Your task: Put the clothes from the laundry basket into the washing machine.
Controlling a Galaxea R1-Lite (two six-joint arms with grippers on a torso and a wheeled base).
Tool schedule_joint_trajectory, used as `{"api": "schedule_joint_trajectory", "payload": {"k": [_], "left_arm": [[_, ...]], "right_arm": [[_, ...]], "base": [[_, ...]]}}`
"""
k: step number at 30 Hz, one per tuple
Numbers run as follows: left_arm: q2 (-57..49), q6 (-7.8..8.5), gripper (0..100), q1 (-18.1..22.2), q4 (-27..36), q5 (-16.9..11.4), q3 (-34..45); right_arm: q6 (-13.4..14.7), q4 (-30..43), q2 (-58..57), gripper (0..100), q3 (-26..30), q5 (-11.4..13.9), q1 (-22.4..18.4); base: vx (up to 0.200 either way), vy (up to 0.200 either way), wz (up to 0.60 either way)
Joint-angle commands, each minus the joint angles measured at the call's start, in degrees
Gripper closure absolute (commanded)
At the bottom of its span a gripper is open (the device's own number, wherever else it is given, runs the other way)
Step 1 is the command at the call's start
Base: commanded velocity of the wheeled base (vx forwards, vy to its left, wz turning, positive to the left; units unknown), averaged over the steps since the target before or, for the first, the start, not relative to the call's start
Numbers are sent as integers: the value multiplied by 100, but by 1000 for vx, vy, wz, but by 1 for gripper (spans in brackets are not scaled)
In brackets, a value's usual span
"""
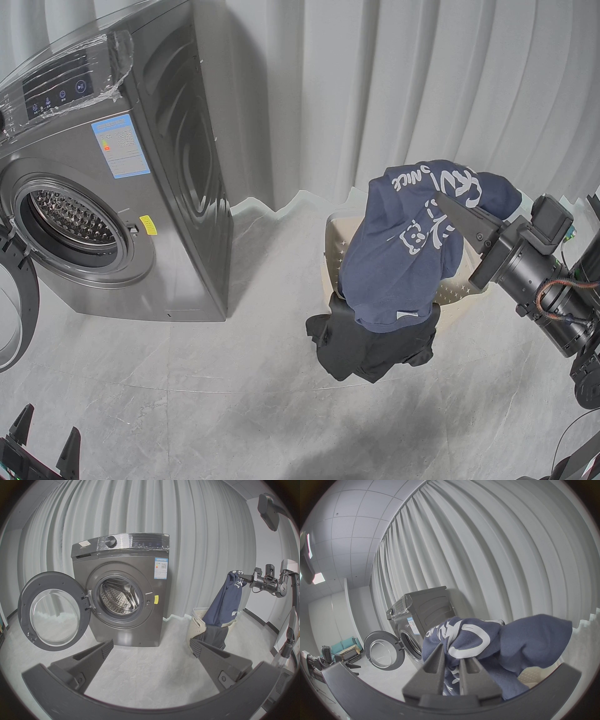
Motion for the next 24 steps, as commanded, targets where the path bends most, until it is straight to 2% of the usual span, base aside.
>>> {"api": "schedule_joint_trajectory", "payload": {"k": [1, 24], "left_arm": [[-33, -2, 0, 3, 0, 1, 84], [-33, -2, 0, 3, 0, 1, 84]], "right_arm": [[-1, -1, 46, 100, -34, -3, -1], [-1, -28, 46, 100, -78, 6, 131]], "base": [[0, 200, 0], [0, 200, 0]]}}
